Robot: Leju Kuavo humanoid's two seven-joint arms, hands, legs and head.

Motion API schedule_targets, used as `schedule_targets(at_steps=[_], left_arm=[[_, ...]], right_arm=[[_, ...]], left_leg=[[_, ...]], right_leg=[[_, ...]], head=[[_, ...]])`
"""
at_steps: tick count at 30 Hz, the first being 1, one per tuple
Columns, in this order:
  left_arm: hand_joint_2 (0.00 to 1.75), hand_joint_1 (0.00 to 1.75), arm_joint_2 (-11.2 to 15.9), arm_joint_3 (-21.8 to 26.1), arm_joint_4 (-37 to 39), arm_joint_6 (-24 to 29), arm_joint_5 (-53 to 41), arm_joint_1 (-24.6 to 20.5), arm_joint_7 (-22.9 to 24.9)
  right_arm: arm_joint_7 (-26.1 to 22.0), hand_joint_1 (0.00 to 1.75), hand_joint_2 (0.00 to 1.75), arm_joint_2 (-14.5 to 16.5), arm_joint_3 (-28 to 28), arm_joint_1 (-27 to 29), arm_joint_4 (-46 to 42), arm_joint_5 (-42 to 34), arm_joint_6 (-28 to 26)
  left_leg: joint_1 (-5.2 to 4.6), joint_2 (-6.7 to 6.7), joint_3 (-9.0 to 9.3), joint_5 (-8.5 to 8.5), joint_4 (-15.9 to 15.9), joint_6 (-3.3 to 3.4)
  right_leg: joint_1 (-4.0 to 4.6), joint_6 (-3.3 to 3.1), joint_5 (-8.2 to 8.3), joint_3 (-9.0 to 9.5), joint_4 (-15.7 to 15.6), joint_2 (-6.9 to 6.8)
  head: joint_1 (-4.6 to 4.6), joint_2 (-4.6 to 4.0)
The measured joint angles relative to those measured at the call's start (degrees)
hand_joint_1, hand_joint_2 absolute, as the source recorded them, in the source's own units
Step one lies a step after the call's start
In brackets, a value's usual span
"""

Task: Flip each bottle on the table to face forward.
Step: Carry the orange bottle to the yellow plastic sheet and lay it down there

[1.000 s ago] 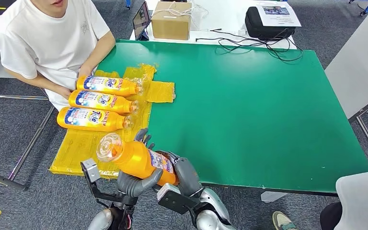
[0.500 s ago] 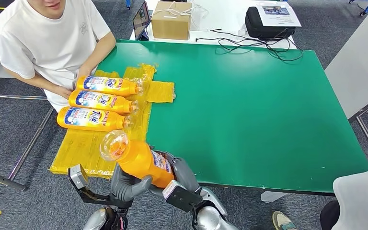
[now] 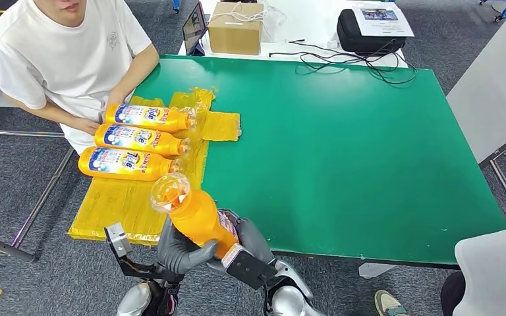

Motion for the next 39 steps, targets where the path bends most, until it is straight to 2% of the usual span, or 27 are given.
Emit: schedule_targets(at_steps=[1,2,5,10,13,22,34,39], left_arm=[[1.75,1.75,0.0,0.0,0.0,0.2,-0.1,0.0,0.1],[1.75,1.75,-0.1,0.0,0.0,0.3,-0.2,0.0,0.1],[1.75,1.75,-0.2,-0.1,0.0,1.8,-0.6,0.0,0.9],[1.75,1.75,-0.4,-0.3,-0.2,9.2,-4.5,-0.6,2.6],[1.75,1.75,-0.5,-0.3,-0.7,11.7,-5.7,-1.5,2.8],[1.75,1.75,-0.2,2.0,-2.3,13.7,-6.0,-2.8,3.2],[1.75,1.75,1.8,7.6,-1.8,28.0,-18.7,-8.1,1.5],[1.75,1.75,2.5,8.6,-0.7,36.2,-26.6,-10.0,0.6]], right_arm=[[0.1,0.07,0.44,0.0,0.0,0.1,-0.1,0.3,-0.3],[0.2,0.00,0.00,0.0,0.0,0.1,-0.2,0.6,-0.6],[0.2,0.00,0.00,0.2,0.0,0.2,-0.3,2.8,-3.5],[-1.0,0.00,0.00,0.8,0.1,0.5,-0.5,7.2,-11.3],[-2.2,0.00,0.00,1.0,0.1,0.9,-0.5,7.4,-13.8],[-5.1,0.00,0.00,1.5,-0.1,1.2,-1.0,4.3,-16.8],[-6.4,0.00,0.00,2.2,-0.8,1.2,-2.0,3.6,-18.0],[-6.5,0.00,0.00,2.5,-1.1,1.2,-2.0,3.4,-18.0]], left_leg=[[0.00,0.00,0.00,0.00,0.0,0.00],[0.00,0.00,0.00,0.00,0.0,0.00],[0.00,0.00,0.00,0.00,0.0,0.00],[0.00,-0.01,-0.01,0.01,0.0,0.00],[0.00,-0.01,-0.01,0.01,0.0,0.01],[0.00,0.00,0.01,0.02,0.0,0.01],[0.02,0.00,0.01,0.08,0.0,0.03],[0.01,0.00,0.01,0.07,0.0,0.02]], right_leg=[[0.00,0.00,0.00,0.00,0.0,0.00],[0.00,0.00,0.00,0.00,0.0,-0.01],[0.00,0.00,0.00,0.00,0.0,0.00],[0.00,0.00,0.00,0.01,0.0,-0.02],[0.00,0.00,0.00,0.01,0.0,-0.01],[0.01,0.00,0.01,0.00,0.0,-0.01],[0.01,-0.02,0.02,0.01,0.0,-0.05],[0.01,-0.02,0.02,0.00,0.0,-0.04]], head=[[0.01,0.00],[0.00,0.00],[0.00,0.00],[0.01,0.00],[0.01,0.00],[0.01,0.00],[0.00,0.00],[0.00,0.00]])
